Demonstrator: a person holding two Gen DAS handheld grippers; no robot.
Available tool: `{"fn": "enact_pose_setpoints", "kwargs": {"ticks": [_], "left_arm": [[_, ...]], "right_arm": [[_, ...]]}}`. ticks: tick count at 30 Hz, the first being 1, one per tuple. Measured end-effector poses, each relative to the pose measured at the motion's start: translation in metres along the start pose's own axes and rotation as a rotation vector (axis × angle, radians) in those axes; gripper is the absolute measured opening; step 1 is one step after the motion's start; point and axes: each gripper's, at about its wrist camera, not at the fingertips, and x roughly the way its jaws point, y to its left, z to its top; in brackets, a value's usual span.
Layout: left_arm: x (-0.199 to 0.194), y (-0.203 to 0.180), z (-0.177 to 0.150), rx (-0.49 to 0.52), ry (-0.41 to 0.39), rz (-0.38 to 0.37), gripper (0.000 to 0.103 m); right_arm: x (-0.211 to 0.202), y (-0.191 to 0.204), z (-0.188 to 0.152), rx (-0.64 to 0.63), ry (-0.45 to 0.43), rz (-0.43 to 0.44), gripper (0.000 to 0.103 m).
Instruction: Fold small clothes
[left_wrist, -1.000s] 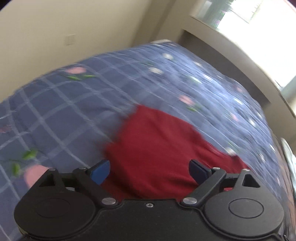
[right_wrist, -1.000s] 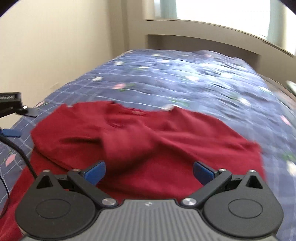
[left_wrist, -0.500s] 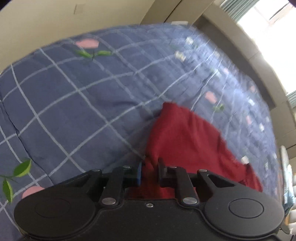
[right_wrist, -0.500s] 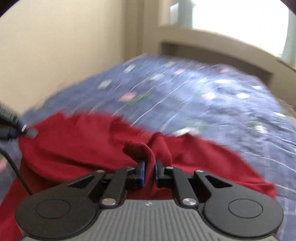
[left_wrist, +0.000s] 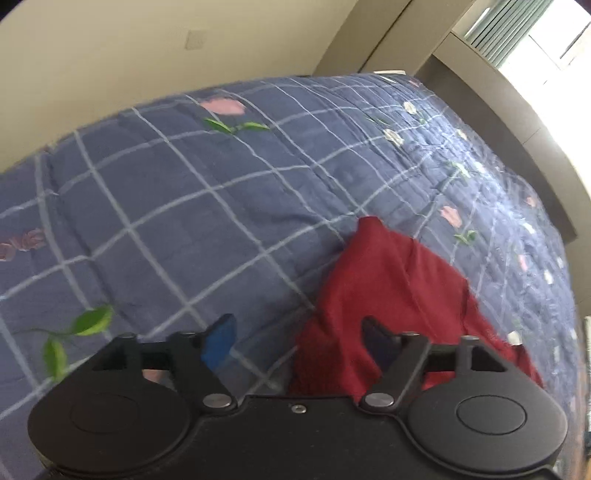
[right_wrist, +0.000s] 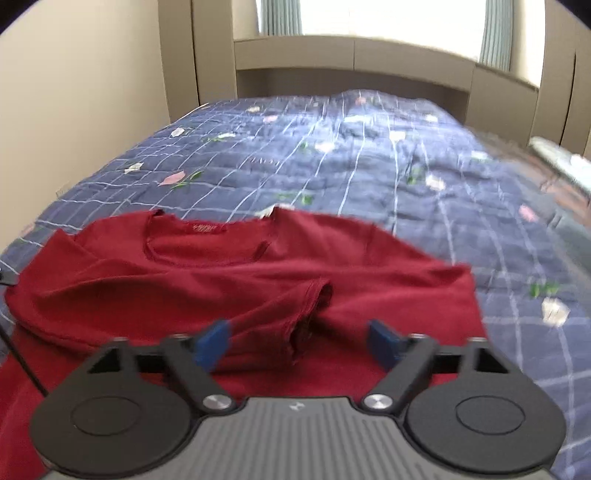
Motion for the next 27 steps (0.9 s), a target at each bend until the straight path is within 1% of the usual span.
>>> {"fn": "enact_pose_setpoints", "kwargs": {"ticks": [1, 3, 4, 6, 9, 12, 14, 16, 20, 24, 27], "left_arm": [[-0.004, 0.001, -0.003, 0.014, -0.001, 0.021, 0.09], [-0.007, 0.003, -0.009, 0.046, -0.002, 0.087, 0.098], [-0.008, 0.006, -0.014, 0.062, -0.005, 0.127, 0.099], [-0.009, 0.014, -0.02, 0.054, 0.007, 0.168, 0.099], [-0.013, 0.024, -0.026, 0.001, 0.015, 0.213, 0.098], [-0.025, 0.035, -0.03, -0.04, 0.005, 0.214, 0.098], [-0.034, 0.042, -0.035, -0.067, 0.0, 0.203, 0.098], [-0.044, 0.046, -0.042, -0.072, 0.0, 0.195, 0.098], [-0.061, 0.048, -0.062, -0.05, 0.016, 0.181, 0.101], [-0.078, 0.052, -0.083, -0.012, 0.063, 0.154, 0.102], [-0.087, 0.053, -0.099, 0.035, 0.11, 0.139, 0.102]], "right_arm": [[0.002, 0.001, 0.001, -0.013, -0.002, -0.012, 0.099], [0.009, 0.001, 0.0, -0.047, 0.025, -0.074, 0.1], [0.014, 0.0, -0.002, -0.066, 0.051, -0.111, 0.101], [0.021, -0.004, -0.009, -0.082, 0.099, -0.149, 0.101], [0.013, -0.012, -0.016, -0.053, 0.099, -0.139, 0.103], [0.001, -0.016, -0.026, -0.063, 0.106, -0.128, 0.103], [-0.011, -0.021, -0.031, -0.049, 0.11, -0.102, 0.103], [-0.022, -0.025, -0.036, -0.043, 0.128, -0.077, 0.103], [-0.048, -0.034, -0.052, -0.009, 0.173, -0.024, 0.103], [-0.07, -0.042, -0.072, 0.029, 0.237, 0.008, 0.103], [-0.086, -0.046, -0.088, 0.072, 0.281, 0.034, 0.103]]}}
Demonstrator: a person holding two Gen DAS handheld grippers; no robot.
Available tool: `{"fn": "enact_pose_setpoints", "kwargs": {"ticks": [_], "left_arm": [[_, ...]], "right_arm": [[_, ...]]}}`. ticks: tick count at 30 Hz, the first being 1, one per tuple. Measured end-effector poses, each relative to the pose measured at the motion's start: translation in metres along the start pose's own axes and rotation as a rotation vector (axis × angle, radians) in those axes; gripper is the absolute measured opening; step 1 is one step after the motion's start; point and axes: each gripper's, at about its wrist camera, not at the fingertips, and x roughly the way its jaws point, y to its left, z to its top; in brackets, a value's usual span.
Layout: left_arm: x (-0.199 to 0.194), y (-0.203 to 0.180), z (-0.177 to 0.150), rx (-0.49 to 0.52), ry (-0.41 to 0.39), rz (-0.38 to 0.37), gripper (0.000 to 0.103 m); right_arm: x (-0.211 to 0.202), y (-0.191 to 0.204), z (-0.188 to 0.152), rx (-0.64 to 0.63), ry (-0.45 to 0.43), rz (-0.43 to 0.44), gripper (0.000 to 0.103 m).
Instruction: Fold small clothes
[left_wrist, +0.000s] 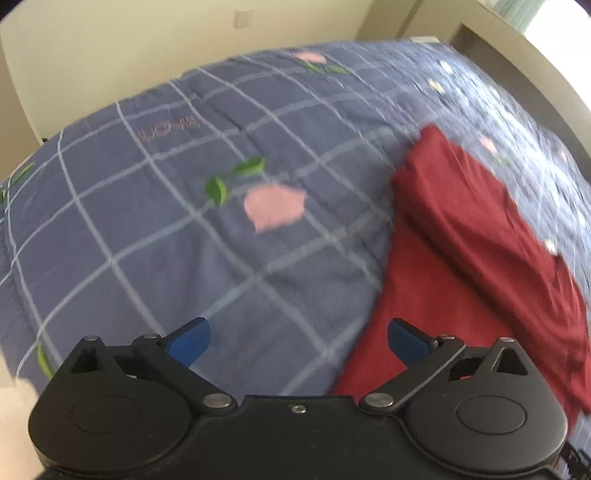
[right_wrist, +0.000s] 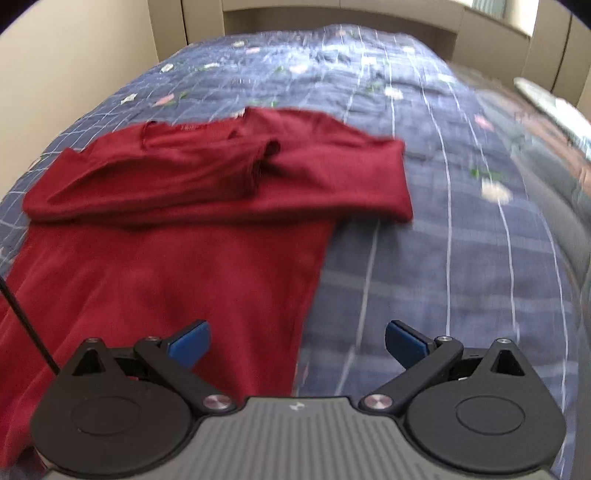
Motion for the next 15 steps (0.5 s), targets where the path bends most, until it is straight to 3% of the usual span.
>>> {"fn": "enact_pose_setpoints", "kwargs": {"ticks": [9, 15], "left_arm": [[-0.014, 0.006, -0.047, 0.13, 0.107, -0.04, 0.102], [-0.022, 0.018, -0.066, 0.158, 0.121, -0.077, 0.102]], "right_arm": [[-0.026, -0.004, -0.045, 0.123, 0.046, 0.01, 0.103], [-0.043, 0.0, -0.072, 0.179, 0.037, 0.043, 0.103]]}}
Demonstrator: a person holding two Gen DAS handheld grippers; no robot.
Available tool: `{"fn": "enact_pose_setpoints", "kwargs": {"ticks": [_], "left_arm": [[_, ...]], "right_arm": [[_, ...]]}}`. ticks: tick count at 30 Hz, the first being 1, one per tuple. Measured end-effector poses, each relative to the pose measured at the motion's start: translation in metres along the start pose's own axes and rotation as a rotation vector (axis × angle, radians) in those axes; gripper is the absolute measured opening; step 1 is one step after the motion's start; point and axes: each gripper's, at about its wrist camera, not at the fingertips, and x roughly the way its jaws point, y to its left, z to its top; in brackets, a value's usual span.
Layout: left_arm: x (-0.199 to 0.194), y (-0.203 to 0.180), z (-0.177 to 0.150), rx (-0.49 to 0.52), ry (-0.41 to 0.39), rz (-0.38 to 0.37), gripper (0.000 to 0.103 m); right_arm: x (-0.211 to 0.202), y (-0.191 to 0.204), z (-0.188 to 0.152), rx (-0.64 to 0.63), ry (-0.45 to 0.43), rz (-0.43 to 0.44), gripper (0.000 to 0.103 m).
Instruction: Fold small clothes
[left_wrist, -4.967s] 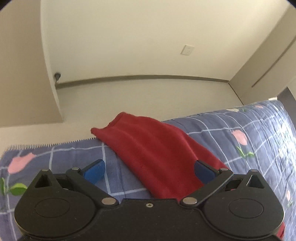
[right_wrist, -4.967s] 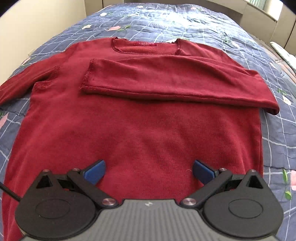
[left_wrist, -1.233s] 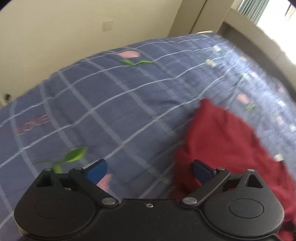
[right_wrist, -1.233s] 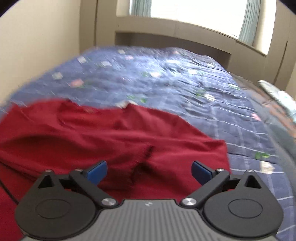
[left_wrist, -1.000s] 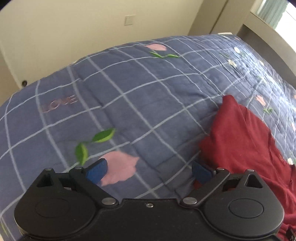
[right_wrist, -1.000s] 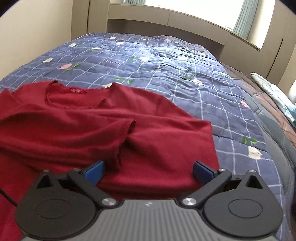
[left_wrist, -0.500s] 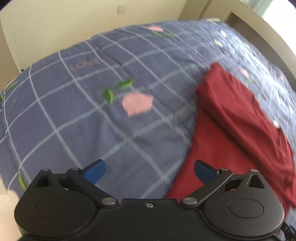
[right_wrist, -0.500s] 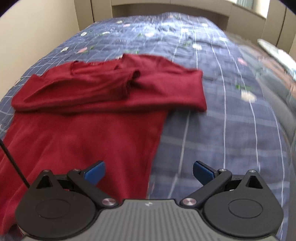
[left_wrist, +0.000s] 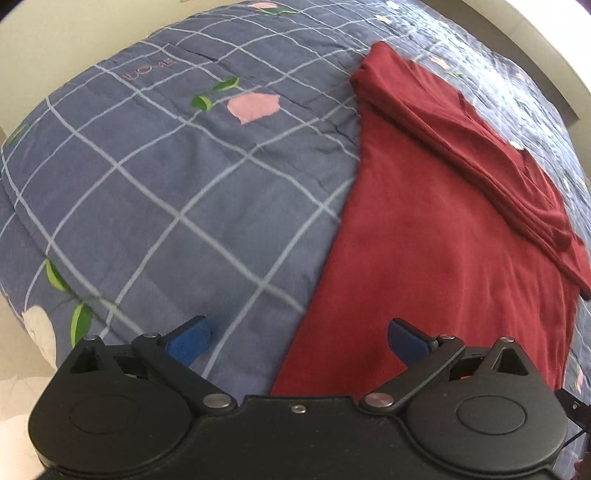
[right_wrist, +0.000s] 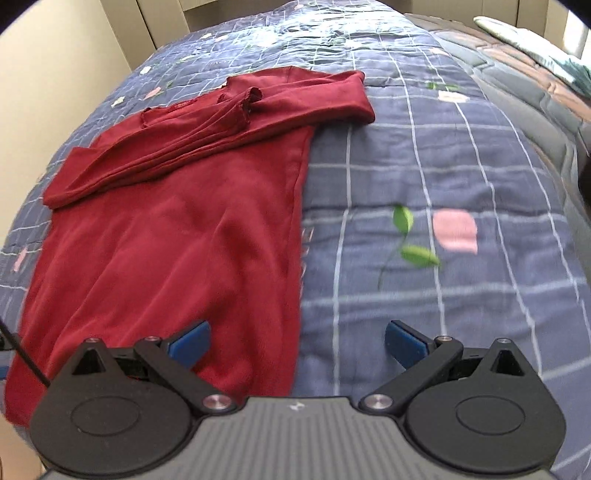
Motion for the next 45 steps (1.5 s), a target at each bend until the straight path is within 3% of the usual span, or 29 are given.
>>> {"fn": "enact_pose_setpoints", "kwargs": {"ticks": [13, 22, 26, 28, 30, 32, 34, 36, 40, 45], "left_arm": [[-0.018, 0.017, -0.04, 0.003, 0.032, -0.102, 0.099], [-0.025, 0.019, -0.049, -0.003, 0.077, -0.166, 0.086], [-0.023, 0.016, -0.051, 0.007, 0.077, -0.166, 0.08], [-0.024, 0.016, -0.051, 0.006, 0.074, -0.154, 0.07], [-0.026, 0.016, -0.051, 0.008, 0.08, -0.15, 0.062], [-0.03, 0.014, -0.049, 0.01, 0.083, -0.173, 0.049], [-0.033, 0.01, -0.048, 0.028, 0.084, -0.199, 0.026], [-0.037, 0.005, -0.046, 0.059, 0.084, -0.213, 0.011], [-0.061, 0.0, -0.043, 0.113, 0.026, -0.205, 0.005], [-0.093, 0.009, -0.037, 0.107, -0.026, -0.221, 0.005]], "right_arm": [[-0.039, -0.006, -0.058, 0.113, -0.032, 0.009, 0.1], [-0.033, 0.007, -0.067, 0.109, -0.018, 0.059, 0.08], [-0.038, 0.011, -0.07, 0.119, -0.012, 0.075, 0.054], [-0.038, 0.011, -0.072, 0.132, 0.007, 0.102, 0.045], [-0.037, 0.01, -0.072, 0.13, 0.029, 0.139, 0.02], [-0.041, 0.011, -0.071, 0.108, 0.031, 0.152, 0.008], [-0.051, 0.012, -0.068, 0.066, 0.016, 0.153, 0.006], [-0.067, 0.01, -0.064, 0.018, -0.009, 0.145, 0.006], [-0.098, -0.007, -0.056, -0.019, -0.04, 0.116, 0.005], [-0.116, -0.029, -0.044, -0.013, -0.053, 0.121, 0.005]]}}
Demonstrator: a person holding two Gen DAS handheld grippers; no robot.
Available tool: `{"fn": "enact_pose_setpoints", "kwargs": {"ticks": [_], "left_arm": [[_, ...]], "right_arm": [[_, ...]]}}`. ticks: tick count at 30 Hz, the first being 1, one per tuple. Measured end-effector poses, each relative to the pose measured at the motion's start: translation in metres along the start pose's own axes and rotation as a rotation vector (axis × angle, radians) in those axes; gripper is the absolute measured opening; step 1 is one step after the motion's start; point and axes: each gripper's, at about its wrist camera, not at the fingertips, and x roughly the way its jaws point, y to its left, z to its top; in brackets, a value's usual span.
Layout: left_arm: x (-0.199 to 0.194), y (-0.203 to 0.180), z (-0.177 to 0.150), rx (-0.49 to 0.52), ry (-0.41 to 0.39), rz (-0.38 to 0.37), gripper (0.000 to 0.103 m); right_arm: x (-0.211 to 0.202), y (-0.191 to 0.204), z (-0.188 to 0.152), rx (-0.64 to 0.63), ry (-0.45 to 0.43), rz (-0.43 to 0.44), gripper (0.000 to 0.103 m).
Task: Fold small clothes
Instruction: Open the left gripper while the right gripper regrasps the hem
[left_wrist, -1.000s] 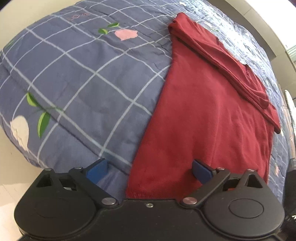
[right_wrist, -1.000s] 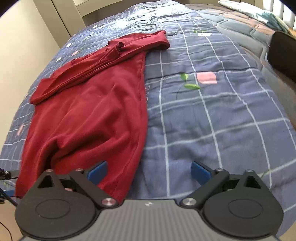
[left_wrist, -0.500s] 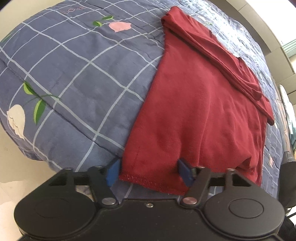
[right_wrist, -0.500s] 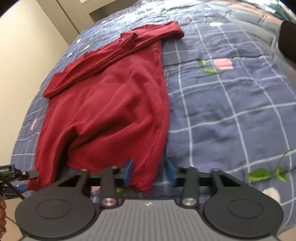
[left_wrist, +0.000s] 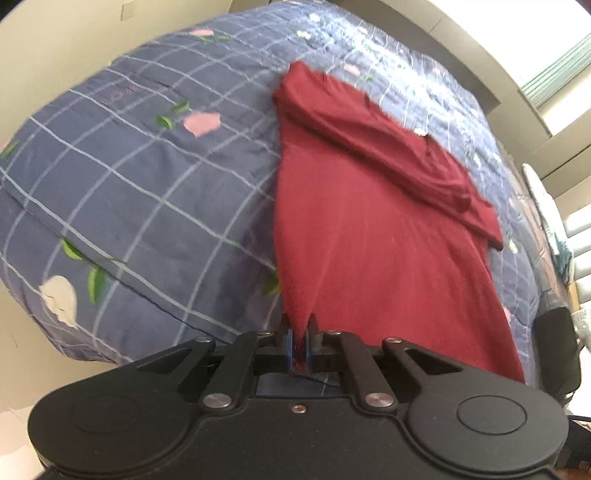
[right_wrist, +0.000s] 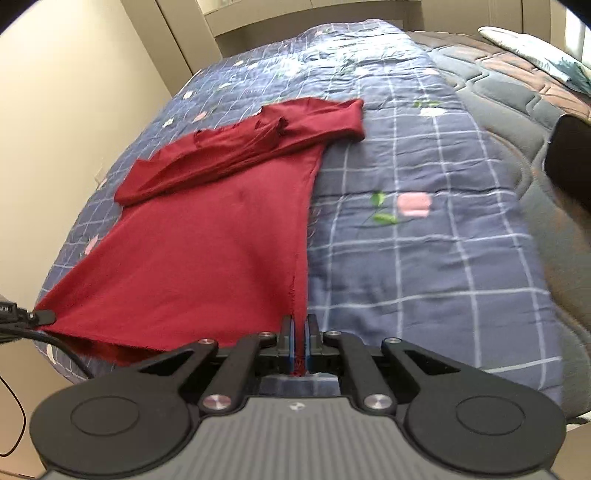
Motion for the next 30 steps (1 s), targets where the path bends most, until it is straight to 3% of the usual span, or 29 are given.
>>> {"fn": "enact_pose_setpoints", "kwargs": {"ticks": [3, 8, 10, 13, 17, 19, 20, 25, 30], "left_arm": [[-0.003, 0.003, 0.0, -0.001, 0.008, -0.015, 0.006], [0.021, 0.008, -0.012, -0.001, 0.068, 0.03, 0.008], [0.027, 0.011, -0.016, -0.01, 0.073, 0.052, 0.014], [0.032, 0.014, -0.019, -0.002, 0.088, 0.102, 0.029], [0.031, 0.012, -0.02, 0.058, 0.104, 0.165, 0.045], [0.028, 0.011, -0.02, 0.077, 0.099, 0.192, 0.075], [0.027, 0.009, -0.02, 0.089, 0.086, 0.204, 0.079], [0.015, -0.005, -0.027, 0.195, -0.011, 0.256, 0.1], [0.012, -0.028, -0.04, 0.344, -0.094, 0.262, 0.102]], "right_arm": [[0.012, -0.002, -0.002, -0.012, 0.034, -0.006, 0.005], [0.033, -0.003, -0.022, -0.007, 0.069, -0.029, 0.006], [0.036, -0.005, -0.028, 0.011, 0.073, -0.024, 0.008], [0.039, -0.009, -0.036, 0.028, 0.091, -0.046, 0.024], [0.031, -0.003, -0.043, -0.043, 0.061, -0.094, 0.073], [0.025, 0.007, -0.046, -0.128, 0.017, -0.123, 0.088], [0.022, 0.014, -0.049, -0.193, -0.011, -0.134, 0.094], [0.024, 0.048, -0.061, -0.472, -0.069, -0.15, 0.103], [0.046, 0.073, -0.078, -0.69, -0.046, -0.209, 0.103]]}}
